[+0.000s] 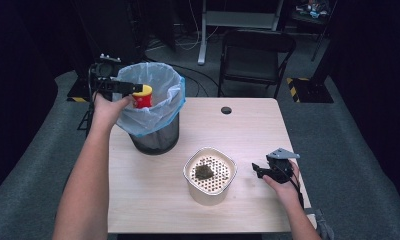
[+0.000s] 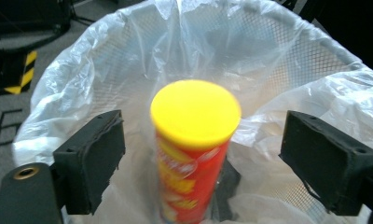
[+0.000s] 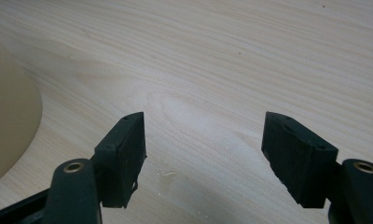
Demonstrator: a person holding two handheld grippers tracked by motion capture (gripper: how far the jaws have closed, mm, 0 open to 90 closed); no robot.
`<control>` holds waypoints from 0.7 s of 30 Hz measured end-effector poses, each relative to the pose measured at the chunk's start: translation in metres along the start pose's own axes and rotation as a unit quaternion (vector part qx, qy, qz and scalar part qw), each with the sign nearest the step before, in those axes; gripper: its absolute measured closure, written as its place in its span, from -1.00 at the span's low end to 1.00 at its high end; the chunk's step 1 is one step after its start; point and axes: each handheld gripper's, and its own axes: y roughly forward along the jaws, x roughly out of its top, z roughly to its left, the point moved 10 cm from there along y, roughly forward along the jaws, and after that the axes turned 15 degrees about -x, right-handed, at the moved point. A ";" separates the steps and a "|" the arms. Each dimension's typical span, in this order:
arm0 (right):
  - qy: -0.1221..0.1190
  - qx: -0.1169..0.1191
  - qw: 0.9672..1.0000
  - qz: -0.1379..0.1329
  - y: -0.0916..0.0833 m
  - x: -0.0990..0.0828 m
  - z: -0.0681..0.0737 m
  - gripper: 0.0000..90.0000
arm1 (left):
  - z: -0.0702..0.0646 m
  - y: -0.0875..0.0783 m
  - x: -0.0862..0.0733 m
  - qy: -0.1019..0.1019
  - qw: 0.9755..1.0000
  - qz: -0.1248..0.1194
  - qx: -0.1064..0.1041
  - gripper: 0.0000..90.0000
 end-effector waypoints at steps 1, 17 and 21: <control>-0.001 0.000 1.000 0.000 0.000 0.000 0.000 -0.33 | -0.002 -0.002 0.000 0.001 1.000 -0.003 -0.007 -0.68; -0.002 -0.005 1.000 0.002 0.000 -0.001 -0.001 -0.33 | -0.050 -0.046 -0.032 0.084 0.992 0.014 -0.092 -0.46; 0.007 -0.007 1.000 0.003 0.001 -0.001 -0.001 -0.33 | -0.063 -0.054 -0.045 0.087 0.989 0.009 -0.115 -0.47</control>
